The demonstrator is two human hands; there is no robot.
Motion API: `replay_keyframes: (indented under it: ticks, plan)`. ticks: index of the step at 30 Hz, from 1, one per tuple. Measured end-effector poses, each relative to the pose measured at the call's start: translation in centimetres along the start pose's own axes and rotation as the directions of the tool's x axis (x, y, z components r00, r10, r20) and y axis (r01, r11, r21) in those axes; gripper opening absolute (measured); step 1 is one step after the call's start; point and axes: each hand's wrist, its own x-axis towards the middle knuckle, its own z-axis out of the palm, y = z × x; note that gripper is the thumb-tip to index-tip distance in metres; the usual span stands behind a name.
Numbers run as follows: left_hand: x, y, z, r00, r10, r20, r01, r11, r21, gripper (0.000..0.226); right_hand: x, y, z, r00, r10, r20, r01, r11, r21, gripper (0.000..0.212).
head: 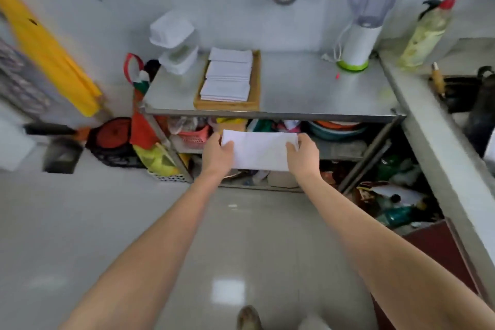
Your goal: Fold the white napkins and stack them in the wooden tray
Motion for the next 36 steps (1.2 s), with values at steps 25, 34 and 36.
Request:
replay_keyframes:
  ticks: [25, 34, 36]
  plan:
    - [38.7, -3.5, -2.9, 0.998, -0.010, 0.059, 0.007, 0.999, 0.053, 0.020, 29.8, -10.6, 21.2, 0.998, 0.065, 0.020, -0.061, 0.988, -0.142, 0.016]
    - [42.4, -5.4, -1.7, 0.943, -0.016, 0.334, -0.035, 0.988, 0.147, 0.044, 31.3, -9.3, 24.5, 0.989, 0.076, 0.124, -0.029, 0.940, -0.340, 0.036]
    - [42.5, -5.9, -1.6, 0.925, -0.014, 0.381, -0.058, 0.983, 0.176, 0.047, 31.6, -8.9, 24.9, 0.988, 0.073, 0.140, -0.011, 0.916, -0.401, 0.041]
